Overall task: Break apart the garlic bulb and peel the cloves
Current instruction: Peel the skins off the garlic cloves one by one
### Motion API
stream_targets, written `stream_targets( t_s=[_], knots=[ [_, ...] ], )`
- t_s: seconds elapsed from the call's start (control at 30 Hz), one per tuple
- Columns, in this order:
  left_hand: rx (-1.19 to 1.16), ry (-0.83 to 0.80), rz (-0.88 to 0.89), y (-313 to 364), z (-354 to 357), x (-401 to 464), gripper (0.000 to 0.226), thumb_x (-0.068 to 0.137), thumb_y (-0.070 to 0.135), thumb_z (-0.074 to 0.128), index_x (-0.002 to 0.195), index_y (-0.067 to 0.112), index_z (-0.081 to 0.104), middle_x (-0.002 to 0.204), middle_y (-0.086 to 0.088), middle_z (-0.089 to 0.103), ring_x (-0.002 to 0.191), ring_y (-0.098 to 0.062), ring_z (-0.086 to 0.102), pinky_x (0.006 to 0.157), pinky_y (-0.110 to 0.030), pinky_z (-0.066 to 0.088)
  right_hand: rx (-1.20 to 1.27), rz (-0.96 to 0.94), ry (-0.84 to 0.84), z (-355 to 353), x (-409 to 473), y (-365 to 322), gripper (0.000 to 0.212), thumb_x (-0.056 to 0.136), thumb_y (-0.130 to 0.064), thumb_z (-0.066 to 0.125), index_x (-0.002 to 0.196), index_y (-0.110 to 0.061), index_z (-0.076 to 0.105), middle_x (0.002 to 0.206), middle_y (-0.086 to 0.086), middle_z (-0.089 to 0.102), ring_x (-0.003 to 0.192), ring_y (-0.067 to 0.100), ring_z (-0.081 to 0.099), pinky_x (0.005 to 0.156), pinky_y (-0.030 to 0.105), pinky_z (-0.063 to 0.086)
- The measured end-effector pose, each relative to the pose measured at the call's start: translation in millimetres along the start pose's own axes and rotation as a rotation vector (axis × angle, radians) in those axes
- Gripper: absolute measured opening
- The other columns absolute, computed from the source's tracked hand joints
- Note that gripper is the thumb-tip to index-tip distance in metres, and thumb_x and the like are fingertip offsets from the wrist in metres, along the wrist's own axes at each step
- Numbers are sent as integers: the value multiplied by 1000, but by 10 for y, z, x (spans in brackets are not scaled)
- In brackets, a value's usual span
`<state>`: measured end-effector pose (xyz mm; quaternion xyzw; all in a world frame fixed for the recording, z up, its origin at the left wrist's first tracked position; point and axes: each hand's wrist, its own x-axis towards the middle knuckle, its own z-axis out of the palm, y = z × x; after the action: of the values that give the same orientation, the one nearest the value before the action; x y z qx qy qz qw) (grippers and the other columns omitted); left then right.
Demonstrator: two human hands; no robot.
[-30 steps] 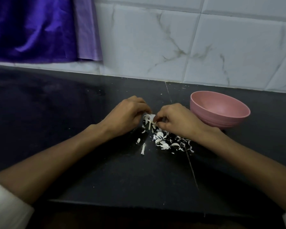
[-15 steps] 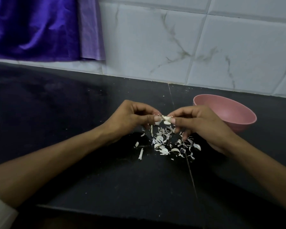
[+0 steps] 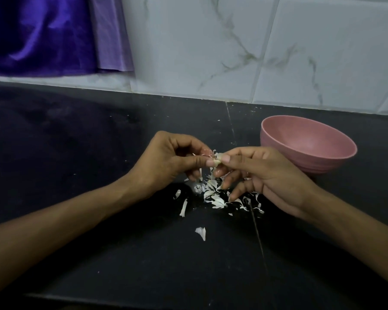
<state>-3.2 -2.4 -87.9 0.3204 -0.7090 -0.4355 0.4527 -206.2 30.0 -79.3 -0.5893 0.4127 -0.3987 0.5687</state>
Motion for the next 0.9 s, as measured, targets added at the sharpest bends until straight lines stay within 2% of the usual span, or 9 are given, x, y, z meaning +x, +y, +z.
stream_targets(
  t_s=[0.1, 0.27, 0.43, 0.63, 0.8, 0.9],
  knots=[
    [-23, -13, -36, 14, 8, -15, 29, 68, 16, 77, 86, -6, 70, 67, -25, 63, 50, -18, 59, 49, -28, 55, -20, -19, 39, 9, -3, 3, 26, 83, -20, 67, 99, 0, 70, 86, 13, 70, 66, 17, 64, 54, 27, 56],
    [-83, -49, -111, 27, 41, -26, 27, 69, 14, 76, 84, -6, 68, 61, -11, 62, 48, -14, 58, 44, -24, 52, -24, -96, 56, 30, -15, 20, 31, 77, -12, 70, 107, -4, 70, 88, 15, 70, 69, 20, 66, 55, 29, 58],
    [-111, -36, -172, 30, 44, -29, 28, 65, 26, 79, 80, 5, 69, 60, -9, 61, 50, -21, 56, 45, -27, 51, -130, -143, 94, 43, -29, 17, 28, 74, -13, 73, 99, -1, 74, 71, 9, 70, 60, 16, 66, 55, 26, 58],
    [-212, -83, -228, 68, 56, -30, 23, 69, 18, 75, 80, 2, 63, 65, -4, 61, 48, -14, 53, 42, -25, 49, -135, -131, 98, 75, -27, 36, 29, 72, -16, 72, 97, -2, 75, 84, 30, 67, 61, 22, 64, 54, 29, 59],
    [-195, -72, -211, 43, 57, -38, 20, 71, 18, 75, 80, 4, 64, 68, -6, 61, 48, -15, 54, 43, -26, 49, -155, -113, 78, 78, -26, 53, 12, 84, -8, 68, 95, -5, 74, 84, 18, 71, 62, 17, 64, 52, 28, 57],
    [-183, -45, -187, 33, 63, -40, 20, 71, 19, 75, 80, 5, 65, 69, -4, 62, 48, -16, 54, 43, -26, 49, -168, -117, 87, 87, -30, 53, 12, 87, -7, 67, 96, -4, 74, 81, 9, 71, 61, 15, 64, 52, 28, 57]
  ],
)
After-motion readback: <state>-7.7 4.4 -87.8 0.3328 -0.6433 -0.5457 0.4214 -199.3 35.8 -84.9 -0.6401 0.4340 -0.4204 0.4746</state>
